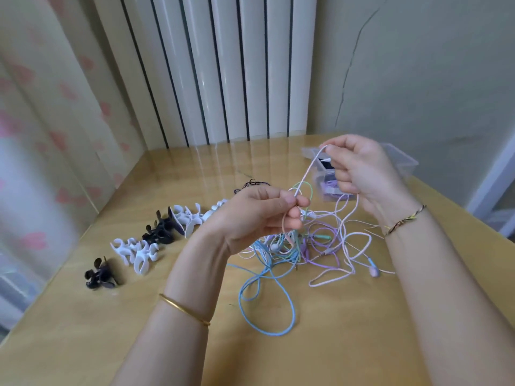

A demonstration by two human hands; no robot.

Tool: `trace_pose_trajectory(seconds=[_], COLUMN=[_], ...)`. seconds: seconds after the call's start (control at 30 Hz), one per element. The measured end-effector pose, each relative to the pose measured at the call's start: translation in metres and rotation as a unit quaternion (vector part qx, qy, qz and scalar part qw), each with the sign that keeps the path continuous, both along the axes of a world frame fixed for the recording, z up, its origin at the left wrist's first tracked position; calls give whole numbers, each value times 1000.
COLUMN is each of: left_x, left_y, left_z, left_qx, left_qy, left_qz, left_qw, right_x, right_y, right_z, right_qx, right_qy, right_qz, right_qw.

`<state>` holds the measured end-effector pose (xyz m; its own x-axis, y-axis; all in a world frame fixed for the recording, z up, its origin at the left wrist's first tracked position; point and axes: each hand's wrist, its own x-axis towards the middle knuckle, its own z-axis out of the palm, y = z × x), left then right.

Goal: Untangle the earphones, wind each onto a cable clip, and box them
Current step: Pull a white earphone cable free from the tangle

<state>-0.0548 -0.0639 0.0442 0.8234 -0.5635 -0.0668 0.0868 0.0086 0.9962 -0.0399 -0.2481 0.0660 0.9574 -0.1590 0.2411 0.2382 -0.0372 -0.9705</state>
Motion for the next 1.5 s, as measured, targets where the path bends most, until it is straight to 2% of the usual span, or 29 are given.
trace_pose_trajectory(seconds=[0.17,0.23,0.3,0.37,0.43,0.5,0.63,0.87,1.07,1.2,1.3,1.4,1.5], left_x=[7,9,10,13,16,17,14,12,7,5,7,8,8], left_y=[8,9,8,7,8,10,5,-11,-17,-15,-12,-9,-8], left_z=[-2,-2,2,9,15,17,14,8,14,15,16,17,16], left_qx=[-7,-46,-123,-212,-277,-313,-312,-290,-372,-353,-320,-308,-289], left_qy=[14,21,30,33,35,37,11,-76,-11,-24,-39,-32,-33], left_qz=[-56,-62,-42,28,118,186,277,335,288,326,348,320,287], left_qw=[998,997,991,976,953,931,909,893,882,877,880,895,913], right_x=[19,26,31,34,31,25,6,-13,-9,-4,-1,2,-1], right_y=[0,-2,-3,-2,3,11,25,26,23,21,15,9,10], right_z=[-6,-9,-16,-24,-26,-24,-10,10,5,0,1,0,1], right_qx=[32,22,-49,-196,-290,-321,-366,-433,-511,-529,-525,-513,-522], right_qy=[-3,-4,9,21,34,38,41,12,43,78,81,82,86], right_qz=[-27,-41,-54,-32,44,120,217,233,200,171,136,114,139], right_qw=[999,999,997,980,955,939,904,871,835,827,837,847,837])
